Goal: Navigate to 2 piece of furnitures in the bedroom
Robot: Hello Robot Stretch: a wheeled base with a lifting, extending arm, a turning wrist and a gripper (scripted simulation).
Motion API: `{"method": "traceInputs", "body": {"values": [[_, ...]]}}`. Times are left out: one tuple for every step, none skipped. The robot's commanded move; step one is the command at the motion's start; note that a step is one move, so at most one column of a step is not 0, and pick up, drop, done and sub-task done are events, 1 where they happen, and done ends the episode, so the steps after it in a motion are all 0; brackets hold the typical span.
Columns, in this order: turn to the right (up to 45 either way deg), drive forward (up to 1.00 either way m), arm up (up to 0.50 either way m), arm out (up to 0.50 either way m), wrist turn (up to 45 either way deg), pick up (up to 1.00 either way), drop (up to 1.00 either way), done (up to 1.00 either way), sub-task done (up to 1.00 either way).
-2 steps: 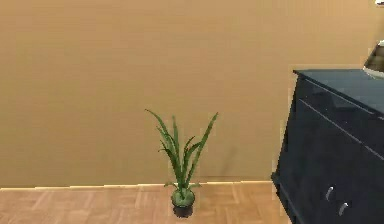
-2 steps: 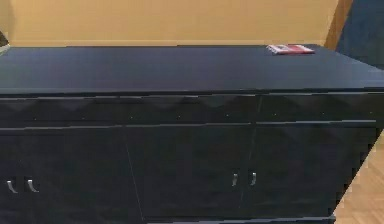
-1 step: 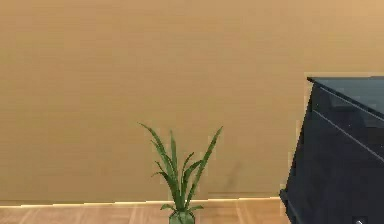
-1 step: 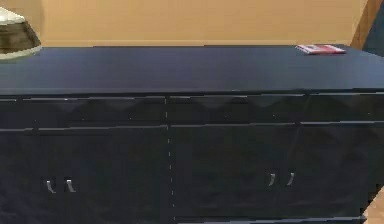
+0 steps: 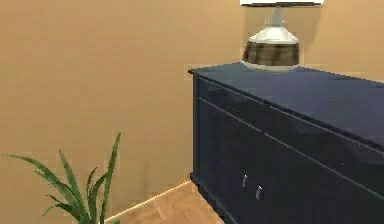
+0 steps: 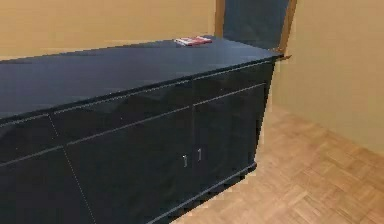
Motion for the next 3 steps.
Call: {"method": "traceInputs", "body": {"values": [[0.0, 0.15, 0.00, 0.00, 0.0, 0.00, 0.00, 0.00, 0.00], [21.0, 0.00, 0.00, 0.00, 0.0, 0.00, 0.00, 0.00, 0.00], [0.0, 0.00, 0.00, 0.00, 0.0, 0.00, 0.00, 1.00, 0.00]]}}
